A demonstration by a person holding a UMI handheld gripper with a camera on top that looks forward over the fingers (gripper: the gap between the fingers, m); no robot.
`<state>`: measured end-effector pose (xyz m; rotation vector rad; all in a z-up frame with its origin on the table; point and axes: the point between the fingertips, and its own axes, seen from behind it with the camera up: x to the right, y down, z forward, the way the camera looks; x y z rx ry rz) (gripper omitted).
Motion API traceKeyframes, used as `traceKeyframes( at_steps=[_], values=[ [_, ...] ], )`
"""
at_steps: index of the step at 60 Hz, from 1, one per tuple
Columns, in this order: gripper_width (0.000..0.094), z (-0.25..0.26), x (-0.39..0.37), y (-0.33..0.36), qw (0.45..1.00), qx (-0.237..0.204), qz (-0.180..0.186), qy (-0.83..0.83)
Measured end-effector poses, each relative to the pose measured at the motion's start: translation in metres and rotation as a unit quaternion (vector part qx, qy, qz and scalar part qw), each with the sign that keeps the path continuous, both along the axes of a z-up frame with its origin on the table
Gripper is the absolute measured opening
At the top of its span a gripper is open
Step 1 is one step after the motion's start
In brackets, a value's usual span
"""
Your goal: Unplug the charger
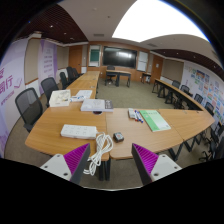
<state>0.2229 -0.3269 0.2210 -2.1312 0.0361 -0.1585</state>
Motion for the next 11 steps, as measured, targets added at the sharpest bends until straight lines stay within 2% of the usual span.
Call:
traceKeyframes(
  at_steps=[11],
  values=[
    [0.0854,0.0015,-0.0053,-0.0024,1.0,0.003,0.005,-0.001]
  ],
)
